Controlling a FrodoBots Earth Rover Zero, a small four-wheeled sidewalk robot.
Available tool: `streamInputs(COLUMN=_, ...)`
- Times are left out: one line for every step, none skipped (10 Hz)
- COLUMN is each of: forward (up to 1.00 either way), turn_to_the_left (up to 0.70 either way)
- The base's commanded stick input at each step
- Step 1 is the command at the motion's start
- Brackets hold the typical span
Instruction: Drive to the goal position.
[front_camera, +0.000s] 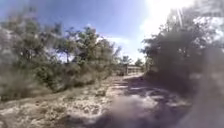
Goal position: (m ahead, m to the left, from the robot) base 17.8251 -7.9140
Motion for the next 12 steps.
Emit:
streamInputs(forward=0.85, turn_to_the_left=0.0)
streamInputs(forward=0.85, turn_to_the_left=0.0)
streamInputs(forward=0.85, turn_to_the_left=0.0)
streamInputs(forward=0.85, turn_to_the_left=-0.25)
streamInputs(forward=0.85, turn_to_the_left=-0.32)
streamInputs(forward=0.85, turn_to_the_left=-0.34)
streamInputs(forward=0.85, turn_to_the_left=-0.34)
streamInputs(forward=0.85, turn_to_the_left=-0.34)
streamInputs(forward=0.85, turn_to_the_left=-0.27)
streamInputs(forward=0.85, turn_to_the_left=-0.01)
streamInputs(forward=0.85, turn_to_the_left=0.0)
streamInputs(forward=0.85, turn_to_the_left=0.0)
